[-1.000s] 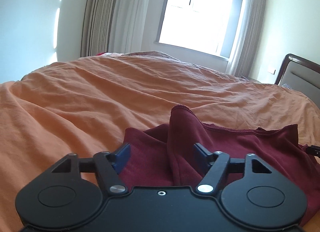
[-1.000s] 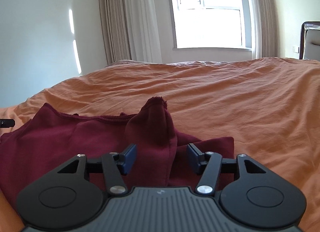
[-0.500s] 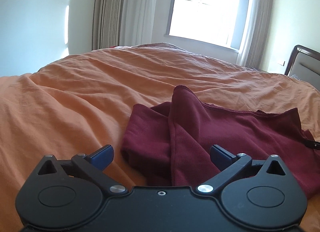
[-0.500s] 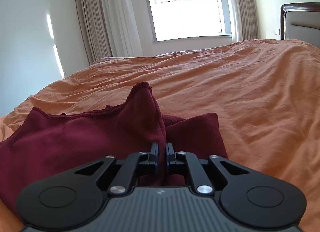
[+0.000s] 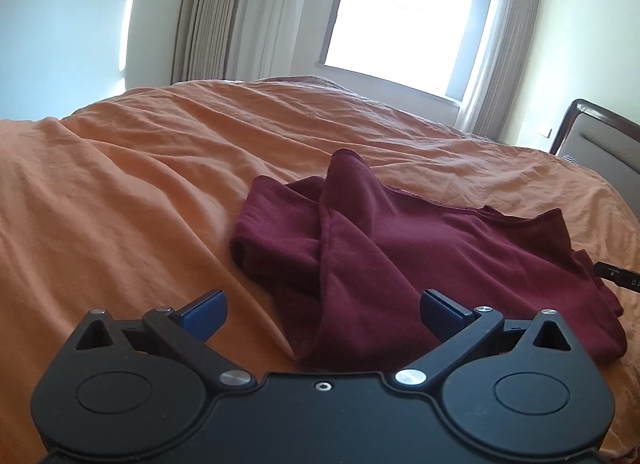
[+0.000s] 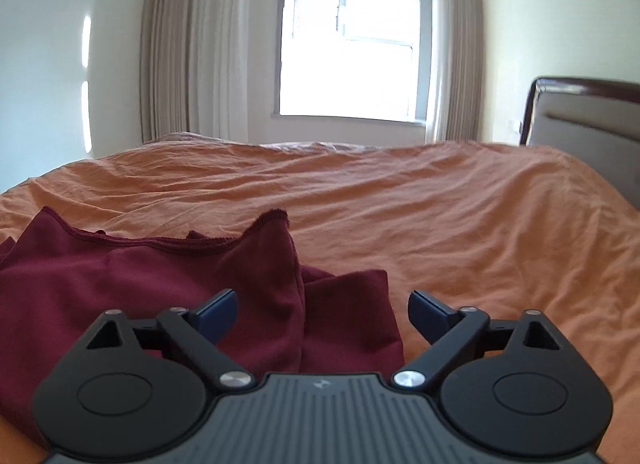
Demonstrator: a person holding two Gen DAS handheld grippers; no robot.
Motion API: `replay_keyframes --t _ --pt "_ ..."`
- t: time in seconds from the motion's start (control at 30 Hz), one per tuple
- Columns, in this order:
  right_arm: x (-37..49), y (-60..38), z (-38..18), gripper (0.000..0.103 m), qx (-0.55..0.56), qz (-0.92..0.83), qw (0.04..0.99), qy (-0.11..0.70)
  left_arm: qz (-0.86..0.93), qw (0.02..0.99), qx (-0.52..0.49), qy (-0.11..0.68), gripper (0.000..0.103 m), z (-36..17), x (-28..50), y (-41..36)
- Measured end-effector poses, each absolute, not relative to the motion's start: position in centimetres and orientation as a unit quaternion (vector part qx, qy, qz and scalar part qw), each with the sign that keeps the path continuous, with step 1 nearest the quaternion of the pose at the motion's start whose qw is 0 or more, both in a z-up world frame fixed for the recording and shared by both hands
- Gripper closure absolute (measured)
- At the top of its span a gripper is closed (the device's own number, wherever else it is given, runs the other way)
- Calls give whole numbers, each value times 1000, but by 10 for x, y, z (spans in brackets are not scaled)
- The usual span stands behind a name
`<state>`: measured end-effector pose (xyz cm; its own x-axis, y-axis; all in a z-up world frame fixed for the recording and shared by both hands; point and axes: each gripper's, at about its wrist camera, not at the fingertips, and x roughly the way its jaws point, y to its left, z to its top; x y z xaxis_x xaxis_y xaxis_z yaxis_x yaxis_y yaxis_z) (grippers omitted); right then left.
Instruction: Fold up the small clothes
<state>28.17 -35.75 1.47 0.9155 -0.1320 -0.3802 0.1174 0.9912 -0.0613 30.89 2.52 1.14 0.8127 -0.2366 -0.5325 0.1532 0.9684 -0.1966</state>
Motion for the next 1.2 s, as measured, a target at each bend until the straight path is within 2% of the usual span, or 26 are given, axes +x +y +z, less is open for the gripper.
replay_keyframes --t 0.03,0.3,0.5,0.6,0.87,1.07,1.2 --pt "281 -349 17 0 -33 -53 980 188 -110 949 -77 284 1 11 305 24" --pt "328 -277 24 0 -68 38 979 188 -157 935 -164 274 1 8 286 15" --pt "378 -237 6 0 -104 56 970 214 -133 922 -200 305 1 -6 285 14" --pt "397 -224 -12 0 -148 29 956 252 -139 915 -213 312 1 -12 280 14" --pt "343 -228 -27 0 -157 42 960 227 -193 912 -229 282 1 -9 280 -3" --pt "298 -227 -27 0 -154 46 967 199 -139 920 -240 275 1 -14 292 -9" --pt "278 -230 -24 0 -106 58 972 204 -103 922 -257 271 2 -17 297 -7"
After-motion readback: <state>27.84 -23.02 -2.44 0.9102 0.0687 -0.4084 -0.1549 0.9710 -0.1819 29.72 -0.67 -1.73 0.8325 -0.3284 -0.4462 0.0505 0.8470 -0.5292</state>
